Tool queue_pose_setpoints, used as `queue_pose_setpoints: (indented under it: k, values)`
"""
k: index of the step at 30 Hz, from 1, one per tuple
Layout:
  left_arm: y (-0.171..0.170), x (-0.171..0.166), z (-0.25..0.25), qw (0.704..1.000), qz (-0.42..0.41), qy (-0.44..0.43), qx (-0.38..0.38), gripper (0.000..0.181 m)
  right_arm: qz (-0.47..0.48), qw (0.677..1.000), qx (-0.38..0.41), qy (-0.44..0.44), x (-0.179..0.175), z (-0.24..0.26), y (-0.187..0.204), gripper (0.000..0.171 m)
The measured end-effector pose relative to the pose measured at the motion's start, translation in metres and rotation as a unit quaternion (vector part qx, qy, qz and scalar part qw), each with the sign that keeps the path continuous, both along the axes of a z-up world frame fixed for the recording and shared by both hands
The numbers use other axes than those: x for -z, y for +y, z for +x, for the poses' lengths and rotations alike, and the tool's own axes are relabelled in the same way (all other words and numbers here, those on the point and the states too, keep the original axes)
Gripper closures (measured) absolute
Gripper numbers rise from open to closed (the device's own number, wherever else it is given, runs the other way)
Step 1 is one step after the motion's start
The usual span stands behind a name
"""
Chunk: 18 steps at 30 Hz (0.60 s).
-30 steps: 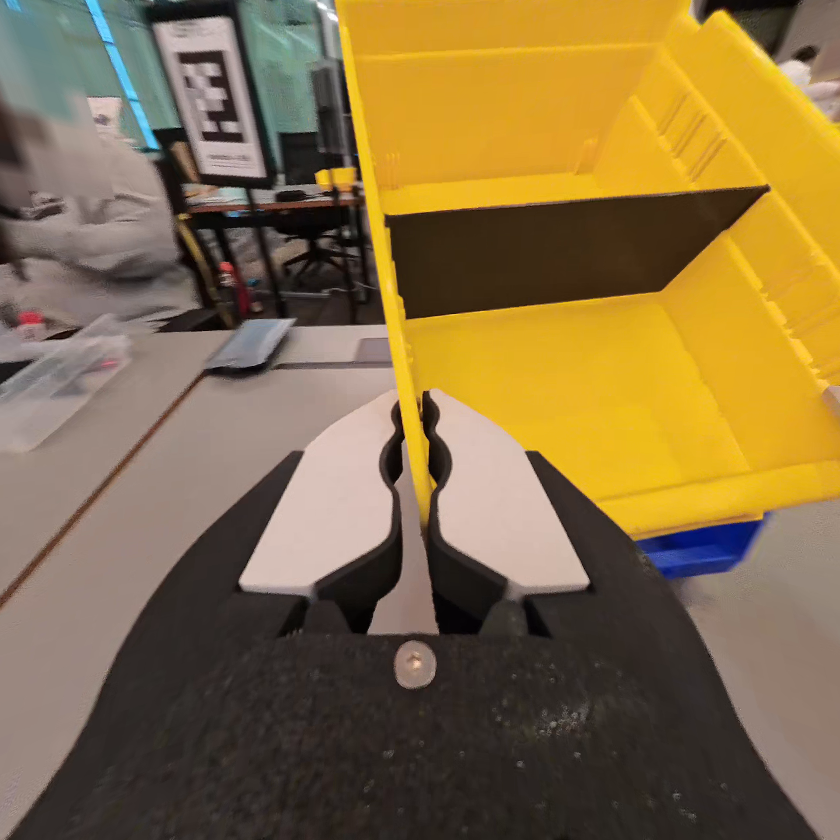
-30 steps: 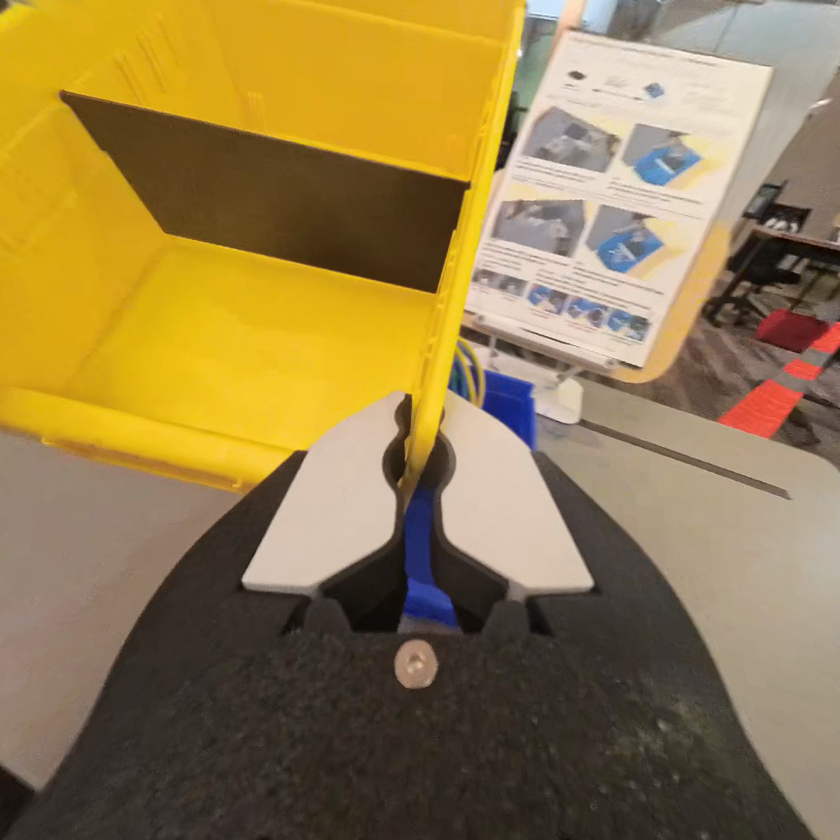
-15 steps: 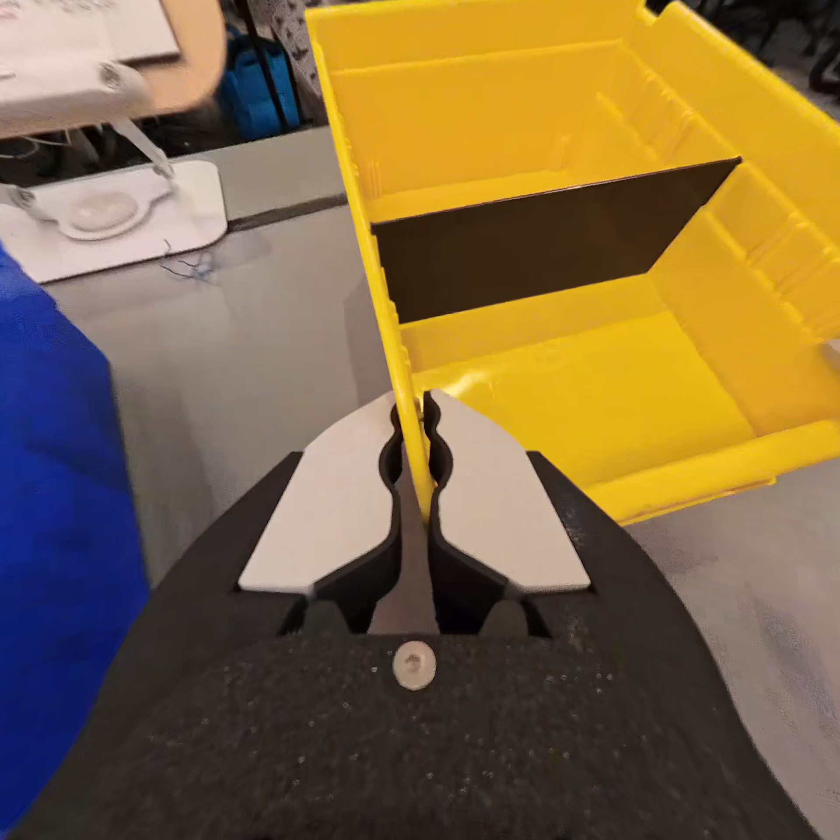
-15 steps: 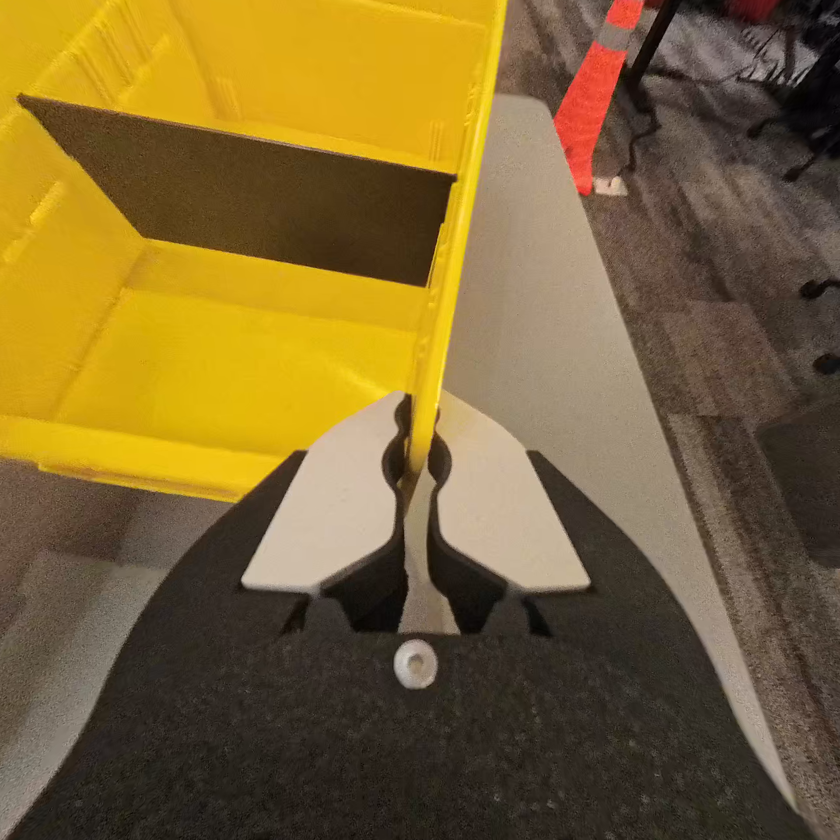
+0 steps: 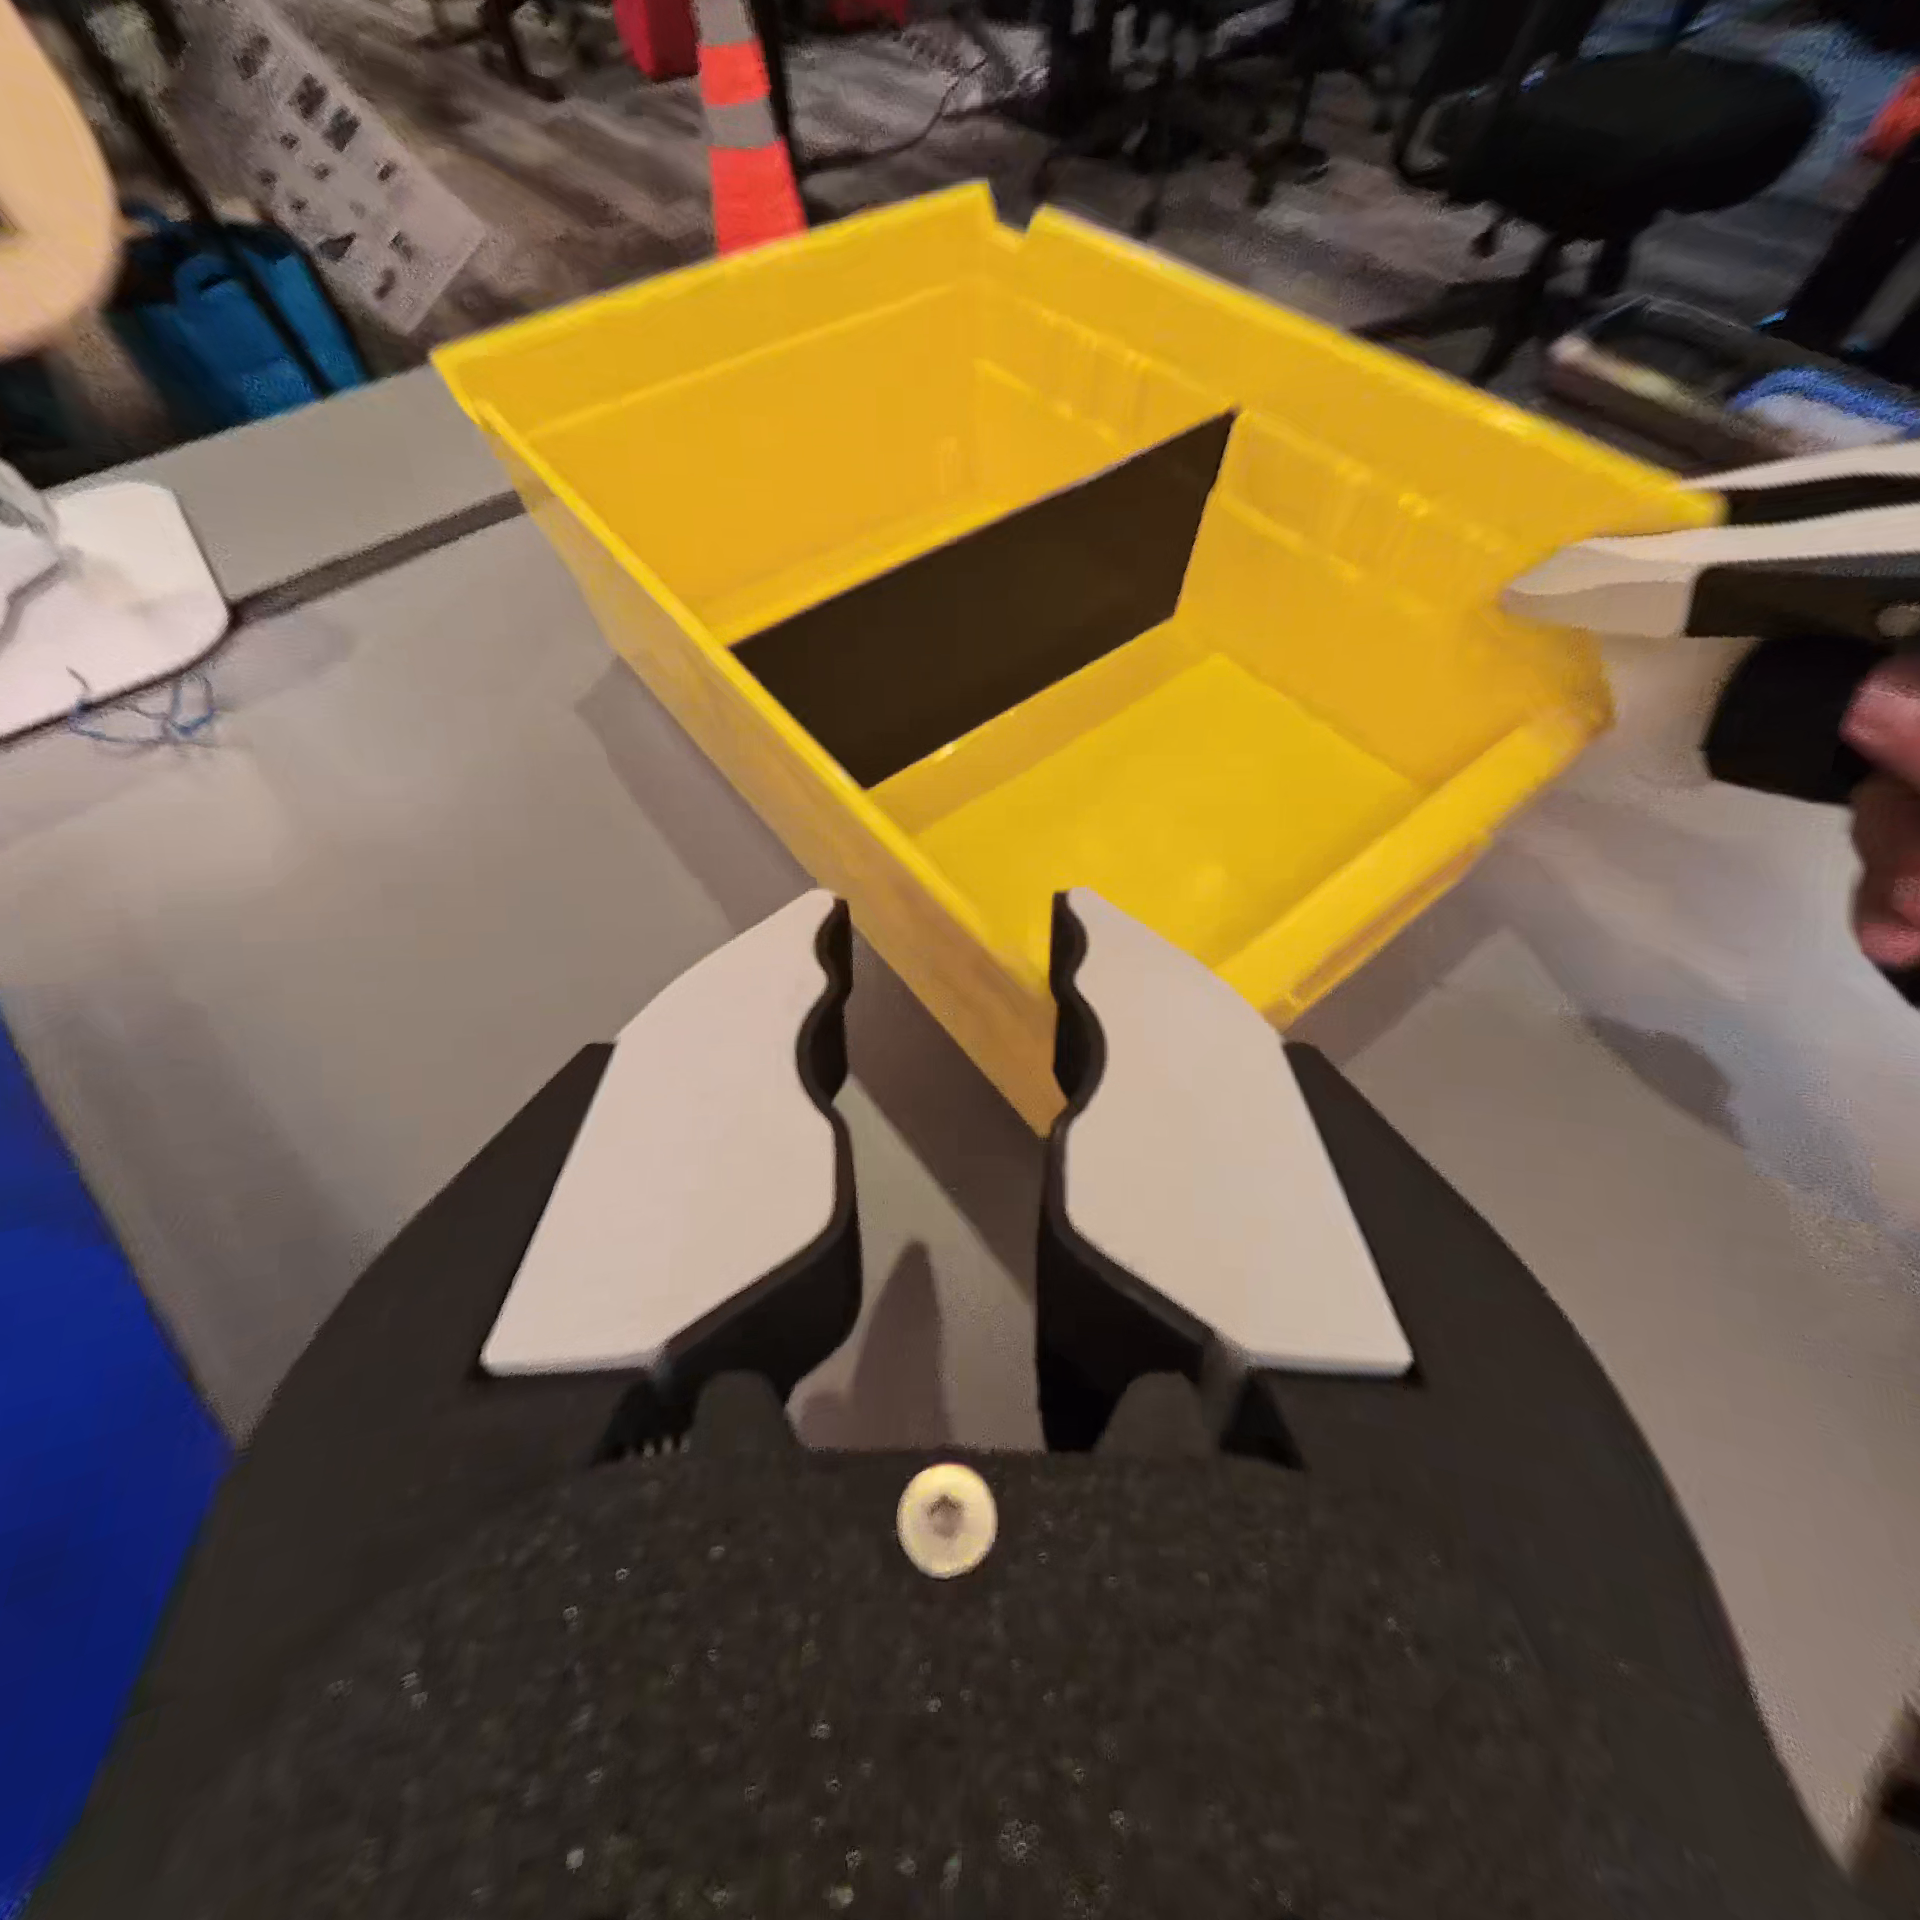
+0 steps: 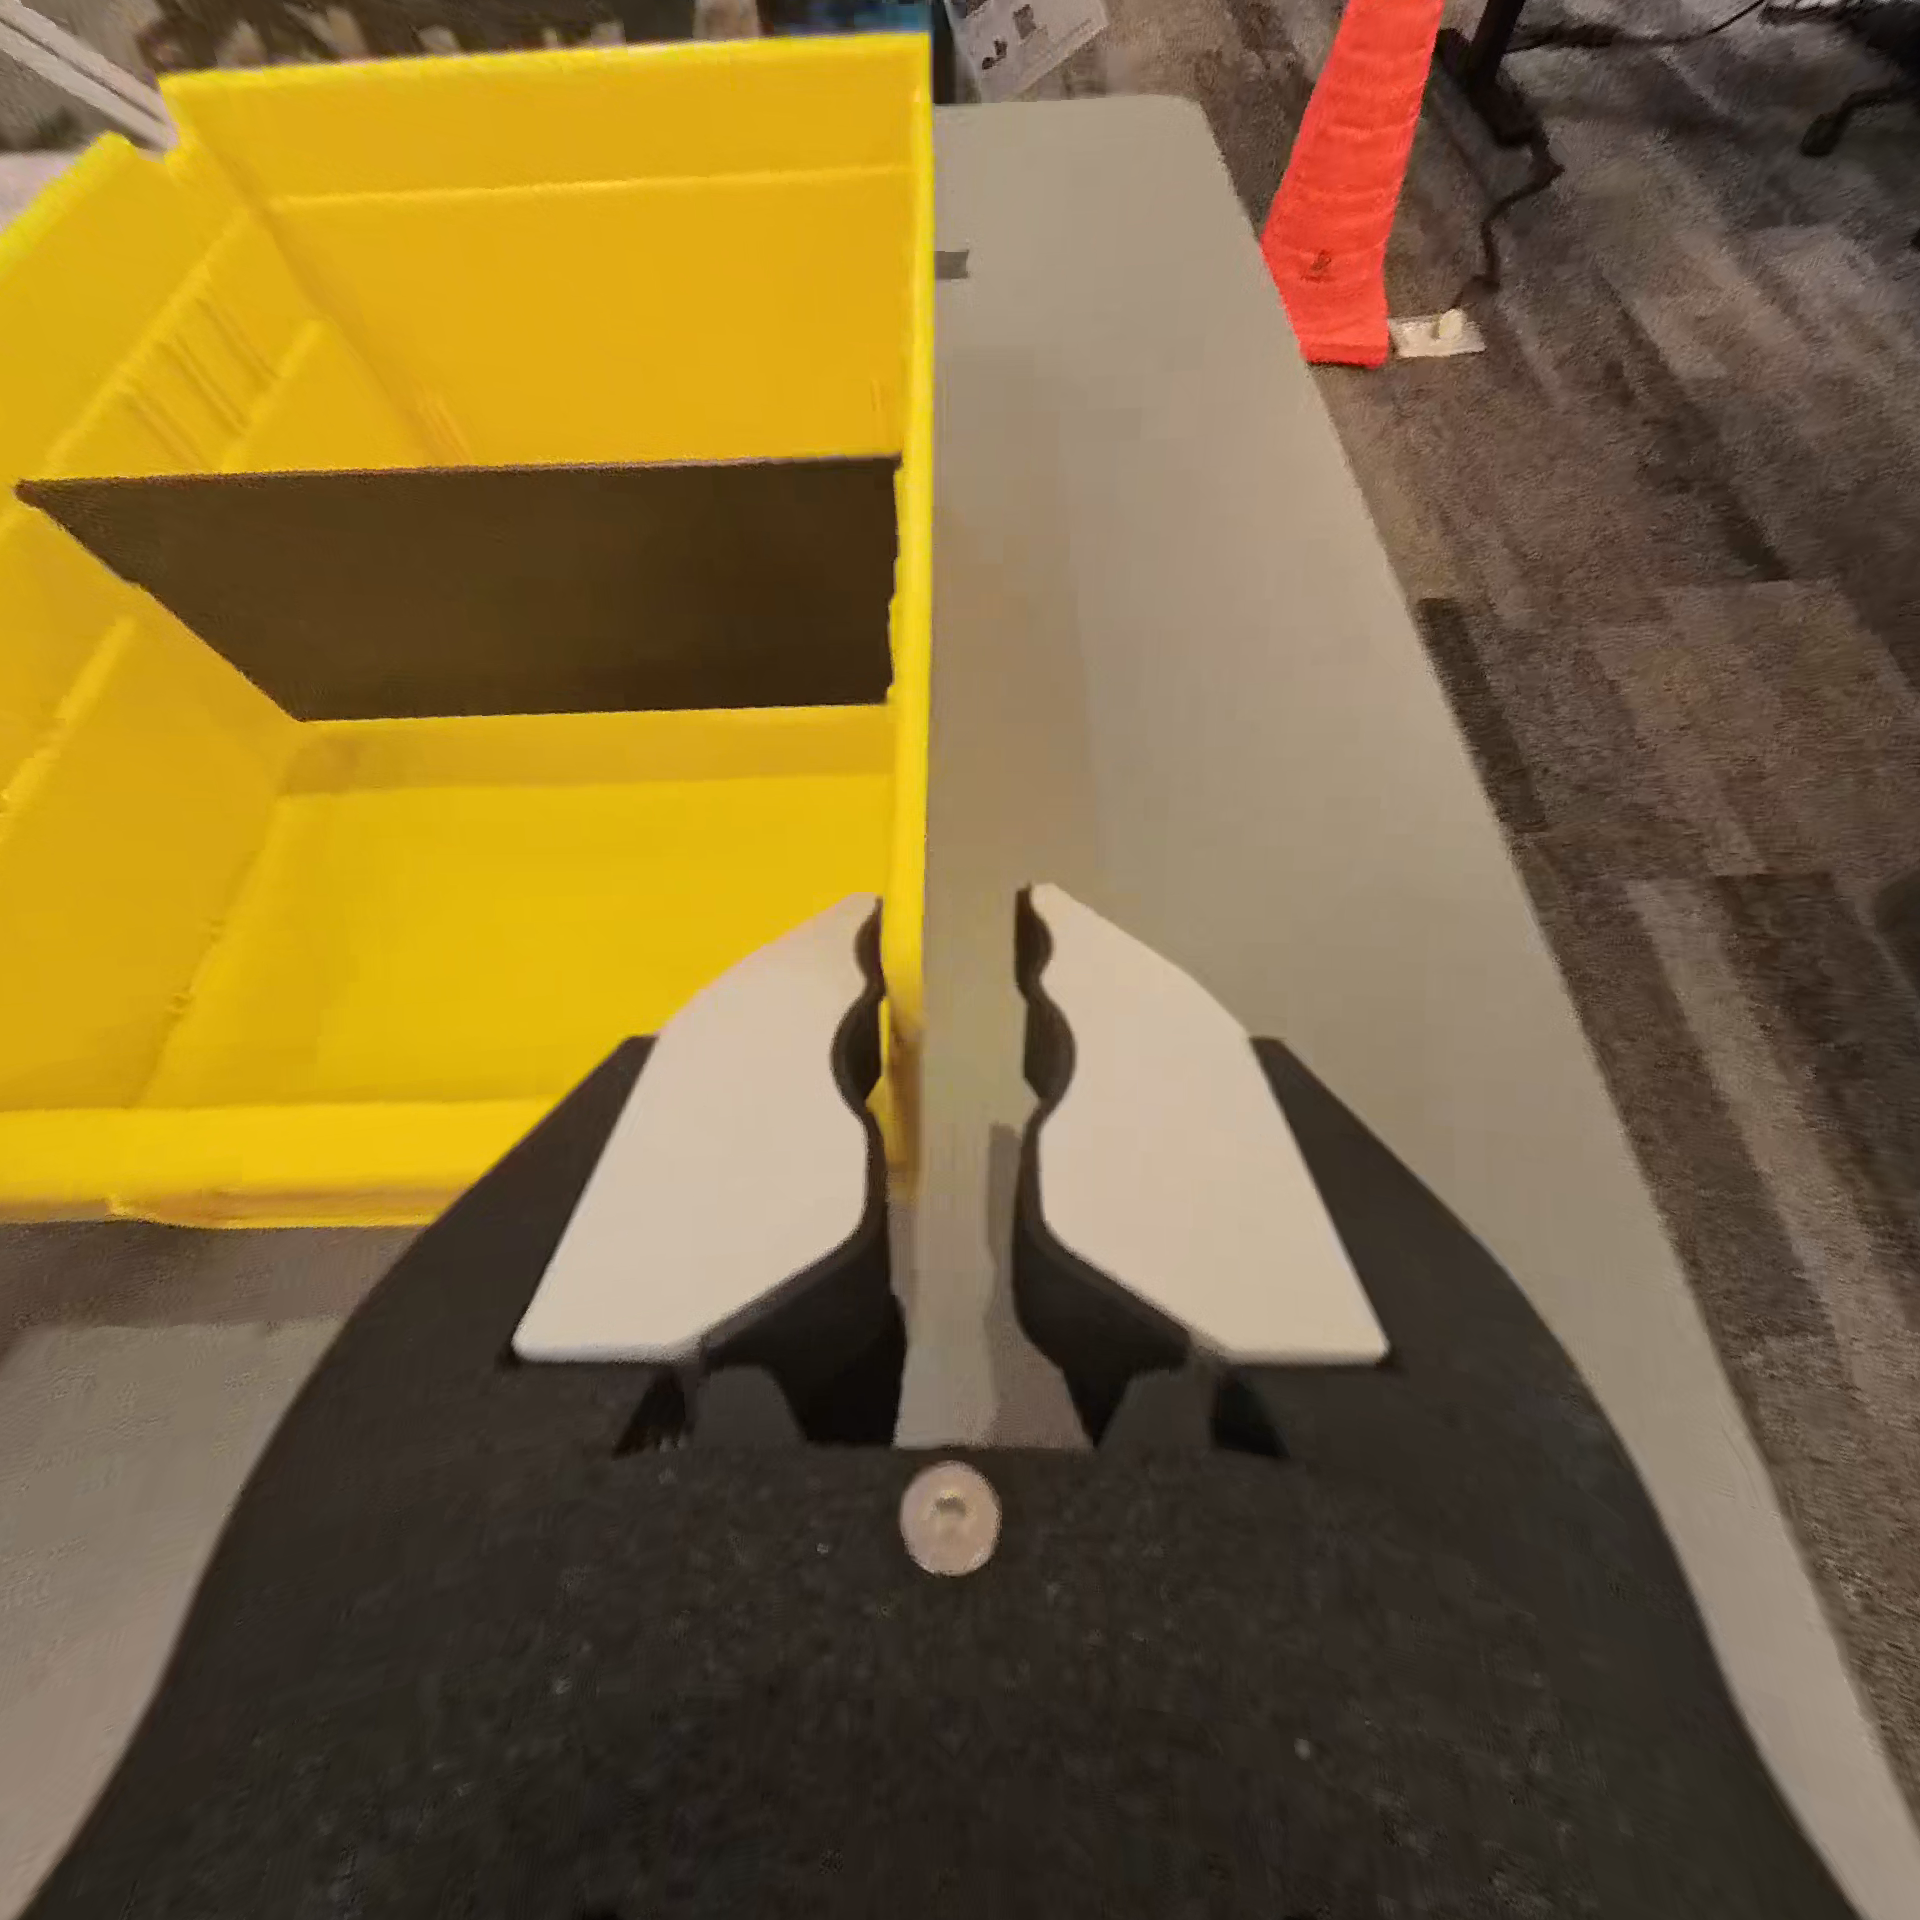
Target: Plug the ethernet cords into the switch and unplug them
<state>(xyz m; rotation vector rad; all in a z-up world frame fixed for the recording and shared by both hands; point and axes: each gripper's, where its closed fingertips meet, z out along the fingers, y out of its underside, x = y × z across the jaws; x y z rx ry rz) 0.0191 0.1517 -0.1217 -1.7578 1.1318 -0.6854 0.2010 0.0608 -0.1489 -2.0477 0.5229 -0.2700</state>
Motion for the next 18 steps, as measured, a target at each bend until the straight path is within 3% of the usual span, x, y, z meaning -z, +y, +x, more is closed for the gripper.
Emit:
queue_pose_setpoints:
  k: [4, 6, 9, 11, 13, 16, 18]
  values:
    - [0.002, -0.056, -0.082, 0.998, -0.012, -0.051, 0.041, 0.147, -0.019, 0.995, 0.017, -0.101, -0.051, -0.001, -0.026, 0.136]
    - [0.024, -0.07, -0.144, 0.999, 0.001, -0.045, 0.006, 0.145, 0.005, 0.989, 0.006, -0.146, -0.086, -0.023, -0.025, 0.136]
    - [0.076, -0.06, -0.255, 0.994, 0.013, -0.017, -0.111, 0.14, 0.067, 0.984, -0.098, -0.13, -0.113, -0.106, 0.008, 0.136]
    - [0.107, -0.036, -0.32, 0.982, 0.012, 0.011, -0.19, 0.138, 0.104, 0.974, -0.191, -0.07, -0.106, -0.186, 0.043, 0.136]
    - [0.124, -0.012, -0.353, 0.975, -0.012, 0.024, -0.22, 0.135, 0.105, 0.96, -0.258, -0.009, -0.077, -0.263, 0.077, 0.132]
    - [0.139, 0.012, -0.354, 0.975, -0.035, 0.03, -0.217, 0.13, 0.083, 0.954, -0.284, 0.041, -0.038, -0.334, 0.121, 0.129]
    - [0.144, 0.028, -0.342, 0.976, -0.058, 0.041, -0.205, 0.13, 0.077, 0.961, -0.257, 0.064, -0.024, -0.349, 0.147, 0.126]
